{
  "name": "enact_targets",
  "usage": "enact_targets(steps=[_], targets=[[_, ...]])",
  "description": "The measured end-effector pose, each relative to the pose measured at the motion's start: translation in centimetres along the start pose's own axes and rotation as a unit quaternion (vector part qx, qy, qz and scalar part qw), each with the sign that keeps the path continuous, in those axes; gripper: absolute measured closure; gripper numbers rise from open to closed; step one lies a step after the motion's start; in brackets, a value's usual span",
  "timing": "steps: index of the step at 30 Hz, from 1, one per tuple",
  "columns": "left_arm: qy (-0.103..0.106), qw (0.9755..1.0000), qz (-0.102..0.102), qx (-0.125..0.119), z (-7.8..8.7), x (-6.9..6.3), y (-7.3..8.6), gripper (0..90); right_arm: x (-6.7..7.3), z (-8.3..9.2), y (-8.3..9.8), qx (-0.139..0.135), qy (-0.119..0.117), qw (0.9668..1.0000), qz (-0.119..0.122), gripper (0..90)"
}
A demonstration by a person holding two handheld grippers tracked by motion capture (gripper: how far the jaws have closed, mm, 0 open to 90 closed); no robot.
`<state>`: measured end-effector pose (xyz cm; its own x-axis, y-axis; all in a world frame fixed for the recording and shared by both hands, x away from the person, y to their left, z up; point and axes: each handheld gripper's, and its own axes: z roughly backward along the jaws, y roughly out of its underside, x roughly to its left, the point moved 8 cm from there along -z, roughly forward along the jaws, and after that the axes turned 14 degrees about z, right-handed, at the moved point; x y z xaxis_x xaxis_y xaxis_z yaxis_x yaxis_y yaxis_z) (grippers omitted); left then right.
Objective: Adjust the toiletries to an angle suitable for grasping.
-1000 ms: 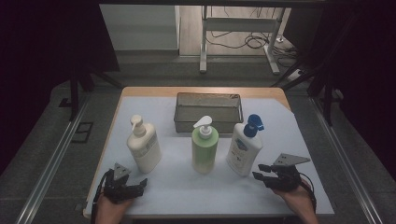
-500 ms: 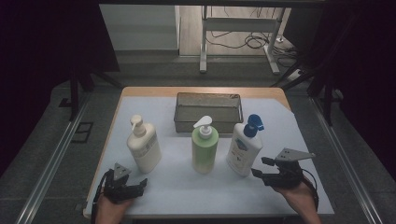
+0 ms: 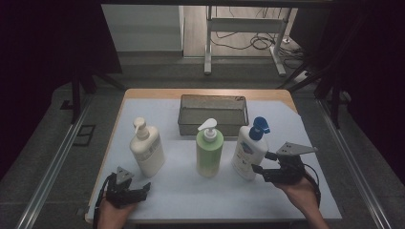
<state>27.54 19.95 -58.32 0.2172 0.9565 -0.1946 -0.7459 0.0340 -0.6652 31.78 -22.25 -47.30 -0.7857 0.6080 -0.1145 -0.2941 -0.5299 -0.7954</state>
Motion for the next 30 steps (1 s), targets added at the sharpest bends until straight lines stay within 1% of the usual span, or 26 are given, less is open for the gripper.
enact_targets(steps=[3,9,15,17,20,21,27,30], targets=[[0.0,1.0,0.001,-0.001,0.0,0.0,0.0,12.6,-0.2,-0.2,-0.7,-0.003,0.007,1.0,-0.001,28.1],[0.0,1.0,0.001,-0.002,0.0,0.0,0.0,12.6,-0.2,-0.7,-1.5,-0.004,0.012,0.9999,0.001,27.8],[0.0,1.0,0.001,-0.001,0.0,0.0,0.0,12.6,-0.2,-1.5,-2.3,-0.001,0.017,0.9999,0.003,28.0],[0.0,1.0,0.0,0.0,0.0,0.0,0.0,12.6,-0.2,-1.8,-2.5,0.002,0.02,0.9998,0.003,28.3],[0.0,1.0,0.0,0.0,0.0,0.0,0.0,12.6,-0.3,-2.0,-2.6,0.0,0.023,0.9997,0.004,28.6],[0.0,1.0,-0.003,0.0,0.0,0.0,0.0,12.6,-0.3,-2.1,-2.7,0.001,0.024,0.9997,0.005,28.9],[0.0,1.0,0.0,0.0,0.0,0.0,0.0,12.6,-0.4,-2.9,-2.8,0.004,0.032,0.9994,0.009,30.3],[0.0,1.0,-0.002,0.0,0.0,0.0,0.0,12.6,-0.4,-3.3,-2.9,0.006,0.033,0.9994,0.008,31.0]])
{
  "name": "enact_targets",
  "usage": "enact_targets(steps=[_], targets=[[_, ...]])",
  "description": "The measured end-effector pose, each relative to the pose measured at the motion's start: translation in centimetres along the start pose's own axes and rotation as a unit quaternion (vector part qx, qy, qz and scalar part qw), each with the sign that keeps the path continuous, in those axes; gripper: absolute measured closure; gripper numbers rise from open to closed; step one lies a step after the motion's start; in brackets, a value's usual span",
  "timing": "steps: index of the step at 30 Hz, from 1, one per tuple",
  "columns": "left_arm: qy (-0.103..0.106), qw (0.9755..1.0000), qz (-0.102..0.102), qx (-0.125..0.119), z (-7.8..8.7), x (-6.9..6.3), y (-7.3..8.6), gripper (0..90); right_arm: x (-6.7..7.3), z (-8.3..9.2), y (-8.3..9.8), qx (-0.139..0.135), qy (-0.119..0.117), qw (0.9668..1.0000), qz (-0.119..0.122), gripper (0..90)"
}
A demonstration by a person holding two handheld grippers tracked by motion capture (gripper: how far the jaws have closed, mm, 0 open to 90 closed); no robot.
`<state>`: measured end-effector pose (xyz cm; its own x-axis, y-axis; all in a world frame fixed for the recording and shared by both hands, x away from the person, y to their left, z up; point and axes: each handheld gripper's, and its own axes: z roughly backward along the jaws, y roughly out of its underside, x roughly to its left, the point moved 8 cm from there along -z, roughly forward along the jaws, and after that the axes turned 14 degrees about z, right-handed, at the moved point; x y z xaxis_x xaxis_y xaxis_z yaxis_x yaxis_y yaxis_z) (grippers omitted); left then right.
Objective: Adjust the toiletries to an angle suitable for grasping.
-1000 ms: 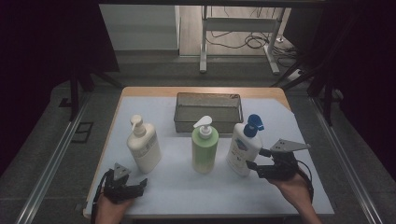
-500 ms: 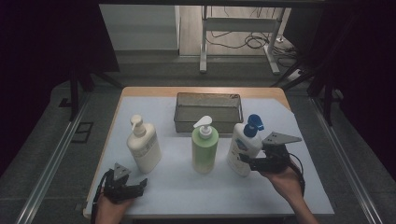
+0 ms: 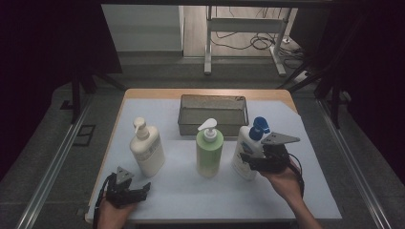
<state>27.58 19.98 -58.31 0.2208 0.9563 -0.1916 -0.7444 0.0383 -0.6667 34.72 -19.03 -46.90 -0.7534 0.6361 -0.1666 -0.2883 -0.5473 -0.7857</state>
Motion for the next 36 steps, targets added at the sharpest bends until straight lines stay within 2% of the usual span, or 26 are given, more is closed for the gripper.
enact_targets(steps=[7,17,29,36], targets=[[0.0,1.0,0.0,0.0,0.0,0.0,0.0,12.6,-0.1,-0.3,0.0,0.003,0.013,0.9999,0.008,36.2],[0.0,1.0,0.0,0.0,0.0,0.0,0.0,12.6,-0.1,-0.2,-0.1,0.008,0.016,0.9997,0.014,38.1],[0.001,1.0,0.0,0.0,0.0,0.0,0.0,12.6,-0.1,0.3,-0.4,0.02,-0.002,0.9997,0.014,39.2],[0.001,1.0,0.004,0.0,0.0,0.0,0.0,12.6,-0.4,0.9,-1.0,0.017,-0.01,0.9998,0.01,39.3]])
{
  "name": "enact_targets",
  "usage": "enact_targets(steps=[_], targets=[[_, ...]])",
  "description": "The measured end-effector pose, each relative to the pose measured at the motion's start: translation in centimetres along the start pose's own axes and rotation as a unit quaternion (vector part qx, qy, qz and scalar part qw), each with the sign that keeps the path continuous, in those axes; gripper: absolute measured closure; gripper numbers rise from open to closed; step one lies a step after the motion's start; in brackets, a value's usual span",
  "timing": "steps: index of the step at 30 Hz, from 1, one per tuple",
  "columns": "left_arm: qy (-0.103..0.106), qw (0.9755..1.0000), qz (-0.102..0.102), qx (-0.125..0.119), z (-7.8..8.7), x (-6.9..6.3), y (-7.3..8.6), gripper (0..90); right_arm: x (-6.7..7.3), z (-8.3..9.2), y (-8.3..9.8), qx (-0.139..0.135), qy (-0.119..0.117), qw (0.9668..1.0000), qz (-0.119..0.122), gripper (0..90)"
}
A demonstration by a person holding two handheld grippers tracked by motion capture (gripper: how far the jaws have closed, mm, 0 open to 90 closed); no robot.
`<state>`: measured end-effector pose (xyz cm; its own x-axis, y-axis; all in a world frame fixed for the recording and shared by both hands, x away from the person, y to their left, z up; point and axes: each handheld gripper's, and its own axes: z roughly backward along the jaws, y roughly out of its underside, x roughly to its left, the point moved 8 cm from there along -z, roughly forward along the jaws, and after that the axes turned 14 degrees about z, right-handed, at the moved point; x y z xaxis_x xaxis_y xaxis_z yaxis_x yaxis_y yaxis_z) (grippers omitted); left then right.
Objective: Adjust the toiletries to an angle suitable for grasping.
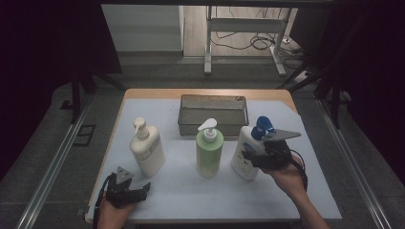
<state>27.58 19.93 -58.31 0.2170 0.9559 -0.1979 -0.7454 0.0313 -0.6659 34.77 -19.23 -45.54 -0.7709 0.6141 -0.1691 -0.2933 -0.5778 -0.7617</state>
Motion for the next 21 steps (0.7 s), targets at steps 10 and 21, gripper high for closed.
enact_targets(steps=[10,21], targets=[[0.0,1.0,-0.002,0.0,0.0,0.0,0.0,12.6,-1.0,1.0,-1.5,-0.003,0.005,0.9999,0.009,39.4],[0.0,1.0,-0.002,0.001,0.0,0.0,0.0,12.6,-2.0,1.7,-3.9,-0.008,0.008,0.9998,0.014,39.4]])
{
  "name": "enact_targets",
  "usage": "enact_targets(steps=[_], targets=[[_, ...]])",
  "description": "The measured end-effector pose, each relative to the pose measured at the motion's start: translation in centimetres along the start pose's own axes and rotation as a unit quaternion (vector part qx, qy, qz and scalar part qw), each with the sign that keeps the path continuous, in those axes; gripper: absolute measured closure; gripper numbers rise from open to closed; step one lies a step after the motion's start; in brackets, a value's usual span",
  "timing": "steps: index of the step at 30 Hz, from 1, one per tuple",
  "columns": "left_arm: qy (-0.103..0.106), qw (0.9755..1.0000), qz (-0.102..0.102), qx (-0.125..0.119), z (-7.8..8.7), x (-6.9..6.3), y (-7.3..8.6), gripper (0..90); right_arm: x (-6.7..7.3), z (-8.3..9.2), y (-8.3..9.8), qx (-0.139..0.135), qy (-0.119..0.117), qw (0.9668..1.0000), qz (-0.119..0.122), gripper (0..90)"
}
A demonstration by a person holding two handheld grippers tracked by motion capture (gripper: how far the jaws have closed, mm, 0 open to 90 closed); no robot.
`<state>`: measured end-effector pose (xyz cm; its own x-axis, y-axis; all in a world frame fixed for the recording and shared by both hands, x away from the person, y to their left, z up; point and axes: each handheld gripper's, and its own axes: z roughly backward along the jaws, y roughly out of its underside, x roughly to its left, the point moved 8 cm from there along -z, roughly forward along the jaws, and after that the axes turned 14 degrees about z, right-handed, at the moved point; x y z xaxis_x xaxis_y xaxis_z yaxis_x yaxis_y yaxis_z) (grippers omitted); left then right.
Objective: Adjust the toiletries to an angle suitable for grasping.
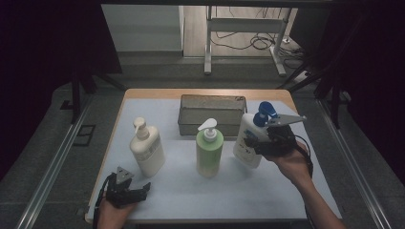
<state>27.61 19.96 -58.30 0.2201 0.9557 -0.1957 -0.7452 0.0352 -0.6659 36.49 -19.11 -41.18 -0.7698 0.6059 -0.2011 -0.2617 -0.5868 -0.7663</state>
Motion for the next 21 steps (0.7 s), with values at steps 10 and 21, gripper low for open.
enact_targets(steps=[10,21], targets=[[0.0,1.0,0.0,0.0,0.0,0.0,0.0,12.5,-0.9,-0.1,-2.4,-0.006,-0.003,0.9999,0.01,39.5],[0.0,1.0,0.0,0.0,0.0,0.0,0.0,12.6,-1.9,-0.5,-5.0,-0.012,-0.001,0.9999,0.01,39.6]])
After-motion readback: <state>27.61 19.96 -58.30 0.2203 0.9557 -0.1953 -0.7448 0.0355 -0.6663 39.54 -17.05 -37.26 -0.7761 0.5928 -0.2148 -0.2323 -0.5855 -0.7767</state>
